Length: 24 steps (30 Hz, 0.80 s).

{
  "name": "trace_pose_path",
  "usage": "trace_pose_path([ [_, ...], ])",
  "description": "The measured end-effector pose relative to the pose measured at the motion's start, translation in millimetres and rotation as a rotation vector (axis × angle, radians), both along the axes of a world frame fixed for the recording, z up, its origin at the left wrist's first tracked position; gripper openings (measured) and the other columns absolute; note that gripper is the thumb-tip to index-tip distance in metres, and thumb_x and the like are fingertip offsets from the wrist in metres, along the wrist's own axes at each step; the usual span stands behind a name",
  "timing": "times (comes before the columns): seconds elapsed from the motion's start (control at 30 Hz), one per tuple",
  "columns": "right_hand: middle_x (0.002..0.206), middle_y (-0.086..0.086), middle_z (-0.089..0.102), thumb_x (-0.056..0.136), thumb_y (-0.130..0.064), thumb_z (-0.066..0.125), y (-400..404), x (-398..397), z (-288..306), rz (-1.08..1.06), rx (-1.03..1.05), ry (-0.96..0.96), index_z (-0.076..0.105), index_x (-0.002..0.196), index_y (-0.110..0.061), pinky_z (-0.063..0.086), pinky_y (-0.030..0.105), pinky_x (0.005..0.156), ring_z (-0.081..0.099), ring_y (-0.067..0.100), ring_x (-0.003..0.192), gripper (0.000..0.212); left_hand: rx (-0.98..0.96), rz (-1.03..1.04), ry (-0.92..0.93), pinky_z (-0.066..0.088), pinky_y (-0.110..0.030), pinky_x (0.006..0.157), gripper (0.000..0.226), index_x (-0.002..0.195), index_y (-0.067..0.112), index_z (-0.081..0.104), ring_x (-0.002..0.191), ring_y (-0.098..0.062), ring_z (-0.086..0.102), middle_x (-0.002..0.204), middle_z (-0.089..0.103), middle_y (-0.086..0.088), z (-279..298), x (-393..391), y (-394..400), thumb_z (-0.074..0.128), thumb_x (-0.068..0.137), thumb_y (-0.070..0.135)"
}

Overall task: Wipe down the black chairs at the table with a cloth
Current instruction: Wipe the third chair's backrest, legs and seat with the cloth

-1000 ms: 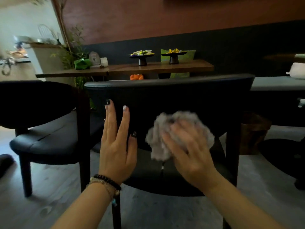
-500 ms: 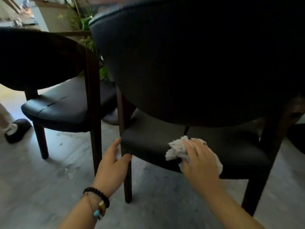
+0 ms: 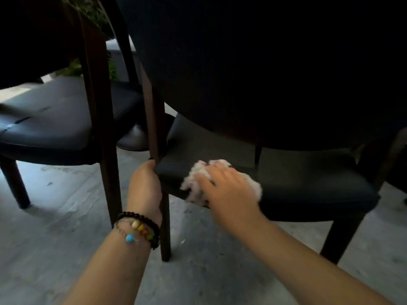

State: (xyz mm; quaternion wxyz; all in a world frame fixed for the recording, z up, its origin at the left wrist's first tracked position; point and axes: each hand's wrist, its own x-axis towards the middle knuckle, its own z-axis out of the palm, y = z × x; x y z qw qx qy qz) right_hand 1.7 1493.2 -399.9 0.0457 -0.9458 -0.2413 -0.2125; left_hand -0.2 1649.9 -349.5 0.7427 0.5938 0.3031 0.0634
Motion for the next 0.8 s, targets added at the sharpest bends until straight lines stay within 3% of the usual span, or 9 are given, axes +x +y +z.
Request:
trace_pose_path([
  [0.03, 0.121, 0.013, 0.063, 0.078, -0.018, 0.059, -22.4, -6.4, -2.1, -0.047, 0.006, -0.024, 0.066, 0.117, -0.014, 0.049, 0.042, 0.094, 0.058, 0.034, 0.118, 0.039, -0.036, -0.026, -0.006, 0.042, -0.029, 0.065, 0.027, 0.073, 0.027, 0.051, 0.069, -0.005, 0.052, 0.065, 0.06, 0.009, -4.5, 2.4, 3.2, 0.044, 0.099, 0.023],
  [0.1, 0.123, 0.013, 0.063, 0.07, -0.015, 0.077, -46.9, -13.2, -3.7, -0.13, 0.027, 0.041, 0.065, 0.12, -0.014, 0.052, 0.044, 0.094, 0.057, 0.033, 0.12, 0.051, -0.109, -0.04, 0.01, 0.044, -0.039, 0.094, 0.015, 0.096, 0.026, 0.059, 0.103, -0.013, 0.053, 0.104, 0.061, 0.009, -15.0, 8.2, 13.7, 0.045, 0.098, 0.029],
  [0.17, 0.119, 0.013, 0.064, 0.075, -0.016, 0.067, -34.5, -5.4, -4.9, -0.149, 0.023, 0.086, 0.065, 0.119, -0.012, 0.053, 0.045, 0.091, 0.059, 0.034, 0.116, 0.044, -0.177, -0.017, 0.06, 0.035, -0.048, 0.109, 0.03, 0.124, 0.021, 0.055, 0.125, -0.022, 0.047, 0.131, 0.052, 0.001, -21.1, 10.1, 21.4, 0.043, 0.098, 0.031],
  [0.27, 0.117, 0.012, 0.063, 0.085, -0.021, 0.041, 20.8, 24.6, 7.0, -0.073, 0.021, 0.105, 0.06, 0.123, -0.012, 0.049, 0.044, 0.092, 0.06, 0.033, 0.109, 0.043, -0.208, 0.014, 0.108, 0.035, -0.048, 0.108, 0.024, 0.106, 0.018, 0.061, 0.121, -0.02, 0.051, 0.125, 0.059, -0.002, -28.2, 12.3, 21.6, 0.041, 0.098, 0.028],
  [0.37, 0.133, 0.013, 0.053, 0.094, -0.024, 0.048, 76.4, 61.8, 12.6, 0.026, -0.025, 0.157, 0.033, 0.146, -0.014, 0.039, 0.049, 0.101, 0.049, 0.034, 0.123, 0.055, -0.19, 0.051, 0.081, 0.043, -0.041, 0.087, 0.021, 0.083, 0.024, 0.058, 0.09, -0.014, 0.057, 0.091, 0.063, 0.001, -30.0, 14.3, 8.2, 0.042, 0.095, 0.018],
  [0.43, 0.134, 0.014, 0.052, 0.096, -0.026, 0.046, 96.8, 70.4, 13.0, 0.011, -0.089, 0.115, 0.025, 0.149, -0.017, 0.039, 0.052, 0.099, 0.047, 0.037, 0.123, 0.058, -0.221, 0.049, 0.098, 0.046, -0.04, 0.082, 0.023, 0.08, 0.024, 0.057, 0.083, -0.016, 0.058, 0.084, 0.061, 0.0, -32.2, 13.8, 0.6, 0.042, 0.095, 0.019],
  [0.57, 0.135, 0.015, 0.047, 0.093, -0.023, 0.045, 67.0, 50.0, 11.9, 0.079, -0.192, 0.103, 0.046, 0.133, -0.017, 0.04, 0.052, 0.099, 0.042, 0.038, 0.126, 0.04, -0.352, -0.061, 0.167, 0.046, -0.052, 0.092, 0.019, 0.089, 0.019, 0.062, 0.102, -0.025, 0.06, 0.088, 0.065, -0.003, -40.0, 15.9, -0.9, 0.045, 0.094, 0.028],
  [0.7, 0.126, 0.01, 0.063, 0.081, -0.021, 0.043, -35.5, -2.4, 14.3, 0.053, -0.074, 0.05, 0.068, 0.118, -0.019, 0.053, 0.037, 0.094, 0.058, 0.027, 0.121, 0.045, -0.412, -0.069, 0.231, 0.042, -0.053, 0.088, 0.03, 0.118, 0.013, 0.052, 0.122, -0.032, 0.05, 0.13, 0.053, -0.012, -44.1, 16.3, -2.8, 0.053, 0.093, 0.029],
  [0.8, 0.117, 0.009, 0.069, 0.064, -0.007, 0.068, -96.5, -35.9, 14.1, -0.039, -0.093, -0.023, 0.073, 0.11, -0.015, 0.056, 0.035, 0.084, 0.065, 0.029, 0.113, 0.047, -0.458, -0.112, 0.233, 0.041, -0.056, 0.094, 0.049, 0.132, 0.016, 0.045, 0.123, -0.035, 0.047, 0.136, 0.046, -0.013, -45.2, 13.7, -10.0, 0.061, 0.09, 0.035],
])
